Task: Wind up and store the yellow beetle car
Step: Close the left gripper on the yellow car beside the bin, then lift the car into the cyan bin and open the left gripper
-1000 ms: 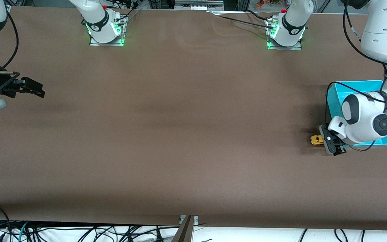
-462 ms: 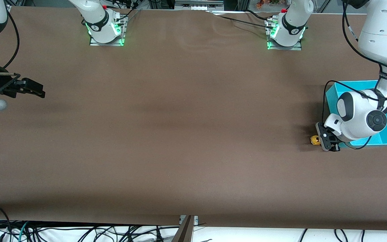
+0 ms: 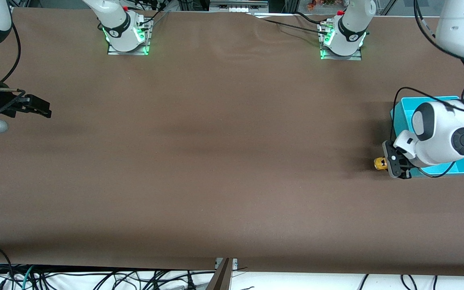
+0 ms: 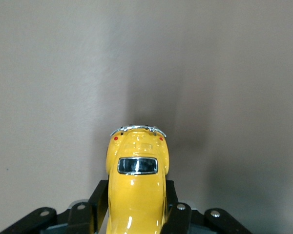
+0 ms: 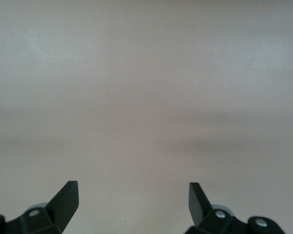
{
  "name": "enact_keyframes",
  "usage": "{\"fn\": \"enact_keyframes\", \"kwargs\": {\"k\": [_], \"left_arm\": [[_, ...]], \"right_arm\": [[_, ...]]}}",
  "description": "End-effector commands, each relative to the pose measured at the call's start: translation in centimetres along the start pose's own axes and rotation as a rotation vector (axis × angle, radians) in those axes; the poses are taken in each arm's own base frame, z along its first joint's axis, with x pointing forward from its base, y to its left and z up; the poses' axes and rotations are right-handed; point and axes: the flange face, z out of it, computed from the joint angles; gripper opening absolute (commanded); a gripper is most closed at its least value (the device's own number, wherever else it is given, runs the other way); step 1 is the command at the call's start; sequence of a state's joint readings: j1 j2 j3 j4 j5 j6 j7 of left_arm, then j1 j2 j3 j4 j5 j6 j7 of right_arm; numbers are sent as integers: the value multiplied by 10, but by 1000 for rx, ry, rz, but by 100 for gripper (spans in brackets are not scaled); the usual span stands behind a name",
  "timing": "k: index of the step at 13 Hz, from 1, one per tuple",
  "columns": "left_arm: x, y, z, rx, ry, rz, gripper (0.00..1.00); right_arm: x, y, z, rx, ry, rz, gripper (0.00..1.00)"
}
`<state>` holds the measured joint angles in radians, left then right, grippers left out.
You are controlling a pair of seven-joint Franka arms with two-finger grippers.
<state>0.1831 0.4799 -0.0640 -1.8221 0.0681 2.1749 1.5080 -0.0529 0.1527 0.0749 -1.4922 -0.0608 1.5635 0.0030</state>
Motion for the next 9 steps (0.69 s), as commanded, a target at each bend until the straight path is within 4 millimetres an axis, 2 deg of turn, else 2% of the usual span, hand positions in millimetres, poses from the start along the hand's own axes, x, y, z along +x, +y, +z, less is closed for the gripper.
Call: {"fn": "enact_keyframes", "kwargs": {"k": [1,2,3,4,7,9], "left_arm": [[-7,16,-65,-92,16,-22,11],[-16,22,-80,-141,1,-20,11],[-39,26,-89,-159,3,-7,10],[-65,28,-90,-164,1,42,10],[-134,38,-82,-189,-64,113,10],[-178,42,-65,-181,-98,99,10]], "right_arm": [[-1,-3,-2,-21,4,13,100],[-1,-4,-2,-21,4,12,100],[-1,-4,-2,-21,4,12,100],[-1,-3,-2,-21,4,12,100],[-1,-3,-2,-22,4,12,100],[-1,-2,-3,-22,5,13,100]]}}
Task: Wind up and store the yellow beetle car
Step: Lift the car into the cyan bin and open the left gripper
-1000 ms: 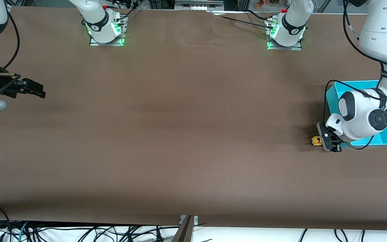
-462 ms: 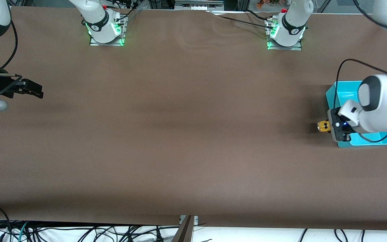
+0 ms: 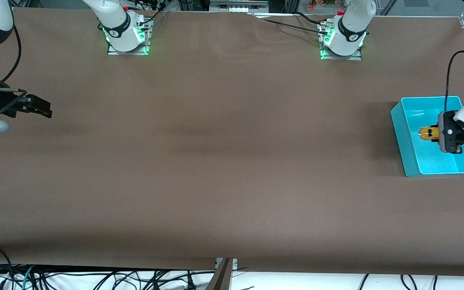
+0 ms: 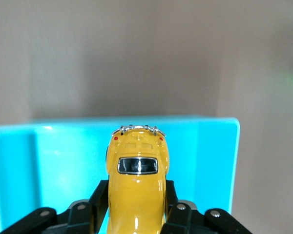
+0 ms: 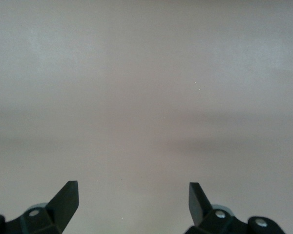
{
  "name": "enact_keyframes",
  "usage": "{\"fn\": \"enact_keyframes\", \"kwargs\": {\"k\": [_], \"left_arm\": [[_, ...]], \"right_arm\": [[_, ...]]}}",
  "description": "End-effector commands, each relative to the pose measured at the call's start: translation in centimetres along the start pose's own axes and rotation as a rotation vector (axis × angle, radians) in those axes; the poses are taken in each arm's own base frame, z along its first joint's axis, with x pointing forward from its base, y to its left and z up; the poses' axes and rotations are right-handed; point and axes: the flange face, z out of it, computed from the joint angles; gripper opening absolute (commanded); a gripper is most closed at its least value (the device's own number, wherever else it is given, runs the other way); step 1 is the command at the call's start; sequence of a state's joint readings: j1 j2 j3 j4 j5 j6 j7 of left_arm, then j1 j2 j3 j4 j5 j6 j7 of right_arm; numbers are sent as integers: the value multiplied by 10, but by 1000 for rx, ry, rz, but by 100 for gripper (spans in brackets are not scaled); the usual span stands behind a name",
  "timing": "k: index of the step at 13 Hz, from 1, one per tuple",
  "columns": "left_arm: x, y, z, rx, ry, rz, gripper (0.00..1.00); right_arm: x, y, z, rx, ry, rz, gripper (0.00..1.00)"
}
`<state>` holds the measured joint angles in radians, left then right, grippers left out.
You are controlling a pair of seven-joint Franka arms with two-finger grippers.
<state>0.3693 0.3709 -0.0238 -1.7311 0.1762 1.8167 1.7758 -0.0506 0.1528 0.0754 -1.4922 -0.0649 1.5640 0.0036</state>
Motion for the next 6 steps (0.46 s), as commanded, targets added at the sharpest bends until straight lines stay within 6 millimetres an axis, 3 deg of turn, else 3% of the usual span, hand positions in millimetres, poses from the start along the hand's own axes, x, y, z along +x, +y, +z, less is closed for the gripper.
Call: {"fn": "enact_keyframes", "kwargs": {"k": [1,2,4,6], "left_arm": [[-33,3,37,4,-23,27,11],[-33,2,63,9,-17,30,11],[-53,-2,116,50,-10,12,11],[-54,-11,141,86,-8,15,11]], "right_arm": [[-1,-1,-3,-18,5,14,100],[-1,-1,-3,-16,5,16,100],[-1,-1,-3,-15,5,16,100],[-1,1,-3,-12,5,19,100]]}}
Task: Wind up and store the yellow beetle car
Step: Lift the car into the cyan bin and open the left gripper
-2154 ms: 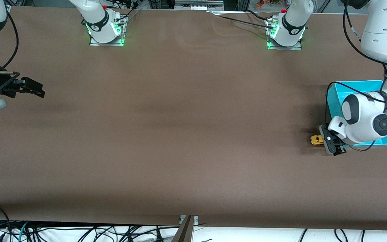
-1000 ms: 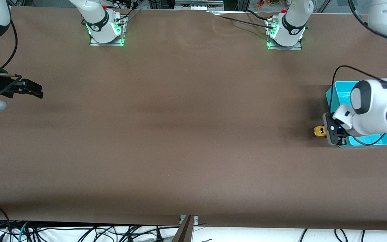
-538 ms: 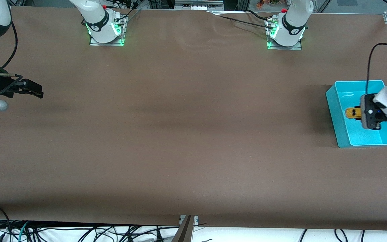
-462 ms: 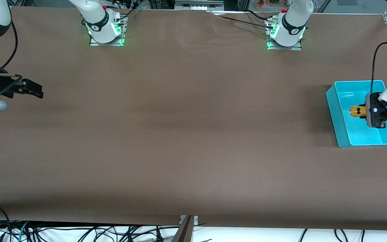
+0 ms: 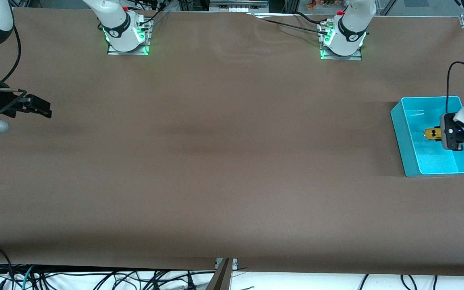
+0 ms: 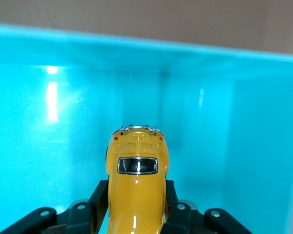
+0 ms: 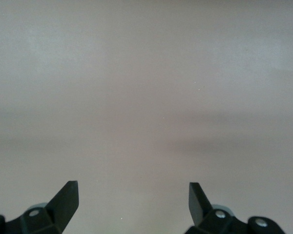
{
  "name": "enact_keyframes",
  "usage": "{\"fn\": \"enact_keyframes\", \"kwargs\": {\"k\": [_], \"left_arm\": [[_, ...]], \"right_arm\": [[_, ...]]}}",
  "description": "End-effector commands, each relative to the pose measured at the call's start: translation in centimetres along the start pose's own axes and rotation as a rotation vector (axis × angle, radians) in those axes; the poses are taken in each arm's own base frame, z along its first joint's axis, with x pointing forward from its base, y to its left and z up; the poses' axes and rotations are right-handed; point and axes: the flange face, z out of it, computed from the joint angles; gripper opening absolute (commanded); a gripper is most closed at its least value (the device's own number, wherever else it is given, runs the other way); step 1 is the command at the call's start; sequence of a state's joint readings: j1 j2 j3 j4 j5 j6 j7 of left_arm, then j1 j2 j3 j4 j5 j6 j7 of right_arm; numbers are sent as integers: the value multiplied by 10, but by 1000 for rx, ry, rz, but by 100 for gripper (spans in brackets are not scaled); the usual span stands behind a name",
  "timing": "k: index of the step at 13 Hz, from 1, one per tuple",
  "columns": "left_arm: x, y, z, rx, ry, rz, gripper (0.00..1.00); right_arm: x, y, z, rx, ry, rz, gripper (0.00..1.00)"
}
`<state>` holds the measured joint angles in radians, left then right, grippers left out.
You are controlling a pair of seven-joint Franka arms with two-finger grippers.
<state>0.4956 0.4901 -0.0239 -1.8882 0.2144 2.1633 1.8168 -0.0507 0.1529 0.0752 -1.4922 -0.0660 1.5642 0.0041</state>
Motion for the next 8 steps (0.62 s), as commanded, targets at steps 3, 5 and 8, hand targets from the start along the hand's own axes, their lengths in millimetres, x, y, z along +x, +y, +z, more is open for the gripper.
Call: {"fn": "enact_keyframes", "kwargs": {"k": [3,5,8], "left_arm": [[-4,-10,45,43,-6,28,26],[-5,-8,28,56,-14,52,100],[2,3,-38,3,-16,40,100]], "right_arm": [[0,0,-2,-11,4,16,100],[0,1,-2,-12,3,16,100],[0,1,-2,-12,4,16,100]]}}
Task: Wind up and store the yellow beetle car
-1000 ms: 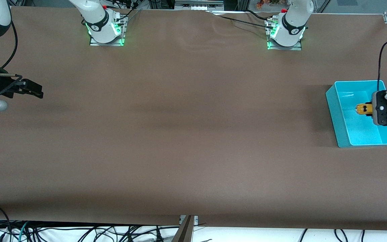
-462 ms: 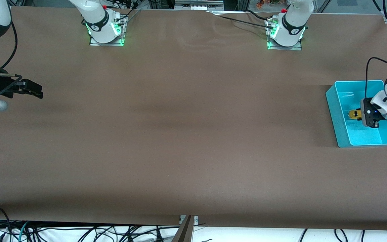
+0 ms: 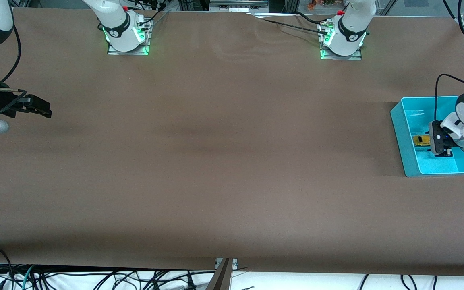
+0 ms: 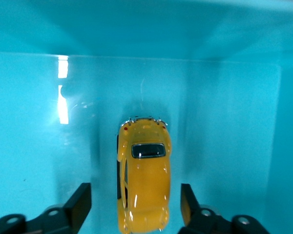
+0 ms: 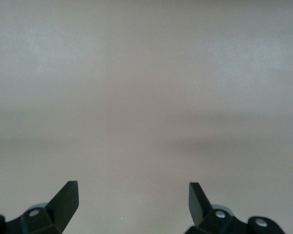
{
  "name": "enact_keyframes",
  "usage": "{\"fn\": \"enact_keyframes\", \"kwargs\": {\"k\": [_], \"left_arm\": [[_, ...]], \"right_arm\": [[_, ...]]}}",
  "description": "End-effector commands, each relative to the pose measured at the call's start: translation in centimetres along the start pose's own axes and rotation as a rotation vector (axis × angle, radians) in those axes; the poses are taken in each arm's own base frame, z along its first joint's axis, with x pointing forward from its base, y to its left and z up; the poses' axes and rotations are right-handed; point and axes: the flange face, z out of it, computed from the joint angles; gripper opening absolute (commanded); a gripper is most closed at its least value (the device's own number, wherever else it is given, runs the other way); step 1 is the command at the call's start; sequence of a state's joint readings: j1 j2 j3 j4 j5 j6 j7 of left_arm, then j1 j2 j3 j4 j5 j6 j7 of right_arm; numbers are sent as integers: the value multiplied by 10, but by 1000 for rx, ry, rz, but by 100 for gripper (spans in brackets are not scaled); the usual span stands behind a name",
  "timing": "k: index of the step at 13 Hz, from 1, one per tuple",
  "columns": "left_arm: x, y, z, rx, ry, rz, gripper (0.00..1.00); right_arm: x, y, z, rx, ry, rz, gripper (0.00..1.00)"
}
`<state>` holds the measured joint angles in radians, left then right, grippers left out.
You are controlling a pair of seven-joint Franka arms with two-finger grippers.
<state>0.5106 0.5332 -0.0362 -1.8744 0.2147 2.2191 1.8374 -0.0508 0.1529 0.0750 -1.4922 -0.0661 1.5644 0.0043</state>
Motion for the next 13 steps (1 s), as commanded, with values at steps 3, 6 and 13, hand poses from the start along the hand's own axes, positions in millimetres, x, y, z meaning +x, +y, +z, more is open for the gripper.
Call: {"fn": "enact_keyframes", "kwargs": {"k": [3,6,13], "left_arm": [[19,33,-135,-70,-32,-66,100],[65,32,-183,-128,115,-271,100],[217,19,-282,-119,107,-788,100]], "right_arm": [[0,0,-2,-11,4,16,100],[0,0,-2,-11,4,16,100],[0,2,-2,-11,5,19,100]]}}
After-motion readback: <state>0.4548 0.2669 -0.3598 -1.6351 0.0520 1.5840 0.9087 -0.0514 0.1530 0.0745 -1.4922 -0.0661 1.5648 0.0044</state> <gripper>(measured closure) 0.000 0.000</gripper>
